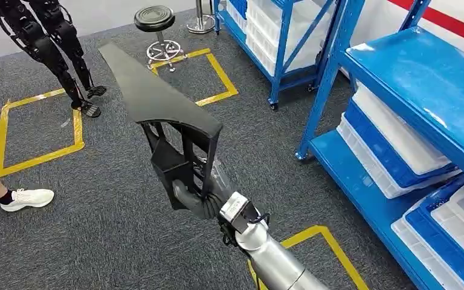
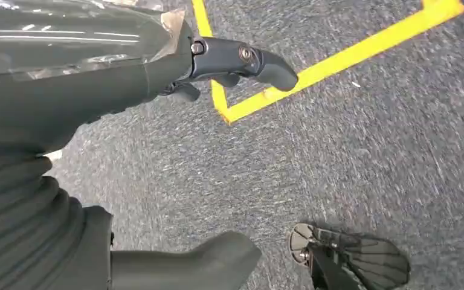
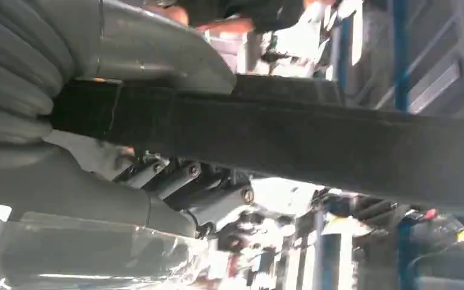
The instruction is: Take the parts from the cabinet and place them on the table.
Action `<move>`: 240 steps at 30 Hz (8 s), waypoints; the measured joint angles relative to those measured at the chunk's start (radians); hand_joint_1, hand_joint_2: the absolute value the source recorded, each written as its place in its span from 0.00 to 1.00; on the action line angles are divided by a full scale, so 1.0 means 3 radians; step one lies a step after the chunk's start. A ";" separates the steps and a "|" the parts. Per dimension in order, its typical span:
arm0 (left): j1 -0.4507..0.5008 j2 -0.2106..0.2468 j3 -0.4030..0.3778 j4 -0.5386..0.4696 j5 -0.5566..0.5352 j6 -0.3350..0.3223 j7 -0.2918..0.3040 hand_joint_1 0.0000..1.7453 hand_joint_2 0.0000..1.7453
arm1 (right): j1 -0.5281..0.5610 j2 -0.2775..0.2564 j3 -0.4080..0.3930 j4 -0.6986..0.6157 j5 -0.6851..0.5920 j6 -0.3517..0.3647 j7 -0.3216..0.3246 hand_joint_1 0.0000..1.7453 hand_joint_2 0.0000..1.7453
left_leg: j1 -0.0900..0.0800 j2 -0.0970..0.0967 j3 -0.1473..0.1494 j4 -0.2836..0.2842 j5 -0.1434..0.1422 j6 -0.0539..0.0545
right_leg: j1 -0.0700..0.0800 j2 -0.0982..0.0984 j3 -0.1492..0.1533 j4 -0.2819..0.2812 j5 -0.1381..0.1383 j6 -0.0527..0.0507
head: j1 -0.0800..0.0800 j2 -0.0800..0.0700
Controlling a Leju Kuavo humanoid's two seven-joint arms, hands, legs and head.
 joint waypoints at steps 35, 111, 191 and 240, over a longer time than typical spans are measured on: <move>0.0023 0.0215 -0.0092 -0.0004 -0.0053 -0.0205 -0.0015 0.00 1.00 | 0.0441 -0.0144 0.0042 -0.0507 0.0187 -0.0343 0.0106 1.00 1.00 | 0.0042 0.0315 -0.0141 0.0320 -0.0186 -0.0060 | -0.0009 -0.0145 0.0010 0.0029 -0.0001 -0.0081 | -0.0042 -0.0001; -0.0010 0.0154 0.0102 -0.0001 0.0018 0.0065 0.0150 0.00 1.00 | 0.0199 -0.0008 -0.0187 -0.0042 -0.0050 -0.0030 -0.0020 1.00 1.00 | -0.0113 0.0471 0.0129 -0.0233 0.0155 0.0253 | 0.0054 -0.0278 0.0135 0.0075 -0.0121 -0.0047 | -0.0055 -0.0001; -0.0004 0.0056 0.0058 -0.0001 0.0023 0.0123 0.0053 0.00 1.00 | 0.0231 0.0084 -0.0136 -0.0029 0.0131 0.0111 0.0042 1.00 1.00 | 0.0021 0.0367 -0.0380 0.0946 -0.0501 -0.0122 | 0.0013 -0.0157 0.0015 -0.0137 0.0148 -0.0131 | -0.0069 -0.0001; -0.0022 0.0060 0.0212 -0.0004 0.0186 0.0064 -0.0019 0.00 1.00 | 0.0231 0.0056 -0.0041 0.0019 0.0226 -0.0124 0.0128 1.00 1.00 | -0.0004 0.0332 0.0324 -0.0163 -0.0082 0.0109 | 0.0041 -0.0141 -0.0307 0.0372 -0.0004 0.0133 | -0.0052 -0.0001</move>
